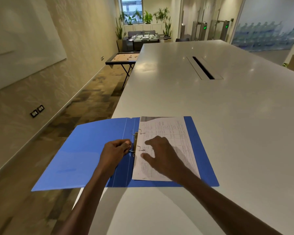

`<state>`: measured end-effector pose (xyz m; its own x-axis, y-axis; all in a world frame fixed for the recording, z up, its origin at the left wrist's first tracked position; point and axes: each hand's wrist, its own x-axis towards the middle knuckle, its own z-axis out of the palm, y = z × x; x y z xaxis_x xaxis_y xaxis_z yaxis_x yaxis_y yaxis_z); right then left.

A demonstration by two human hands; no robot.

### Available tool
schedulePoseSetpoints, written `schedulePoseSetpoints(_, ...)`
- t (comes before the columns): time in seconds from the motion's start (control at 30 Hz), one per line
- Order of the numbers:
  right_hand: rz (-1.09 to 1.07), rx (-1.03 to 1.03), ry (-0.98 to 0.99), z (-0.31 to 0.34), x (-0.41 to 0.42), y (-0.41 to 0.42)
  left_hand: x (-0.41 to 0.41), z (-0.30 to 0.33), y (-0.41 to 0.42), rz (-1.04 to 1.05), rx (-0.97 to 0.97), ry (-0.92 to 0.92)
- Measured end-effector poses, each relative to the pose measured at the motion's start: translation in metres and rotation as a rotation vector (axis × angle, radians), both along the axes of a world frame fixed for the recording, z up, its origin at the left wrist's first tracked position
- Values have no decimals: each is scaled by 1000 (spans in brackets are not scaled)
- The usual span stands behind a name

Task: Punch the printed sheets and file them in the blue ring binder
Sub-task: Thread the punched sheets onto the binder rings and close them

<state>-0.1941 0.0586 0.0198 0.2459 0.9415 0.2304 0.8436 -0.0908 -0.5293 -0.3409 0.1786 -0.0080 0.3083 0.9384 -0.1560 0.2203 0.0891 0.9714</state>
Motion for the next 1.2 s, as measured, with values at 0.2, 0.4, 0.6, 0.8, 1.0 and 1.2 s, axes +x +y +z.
schedulePoseSetpoints(0.2, -113, -161, -137, -19, -44, 5, 0, 4, -8, 18, 54, 31)
schedulePoseSetpoints(0.4, -146, -160, -134, -32, -43, 4, -2, 8, -16, 37, 116, 80)
schedulePoseSetpoints(0.6, -108, -149, -98, -25, -26, 10, -3, 5, -17, 77, 155, 101)
schedulePoseSetpoints(0.8, -72, -113, -52, -35, -19, 10, -3, -1, -25, 170, 140, 78)
schedulePoseSetpoints(1.0, -68, -83, -56, -39, -20, 5, 3, -1, -30, 235, 166, 109)
schedulePoseSetpoints(1.2, -131, -20, -166, -47, -25, 5, 7, -1, -31, 259, 169, 120)
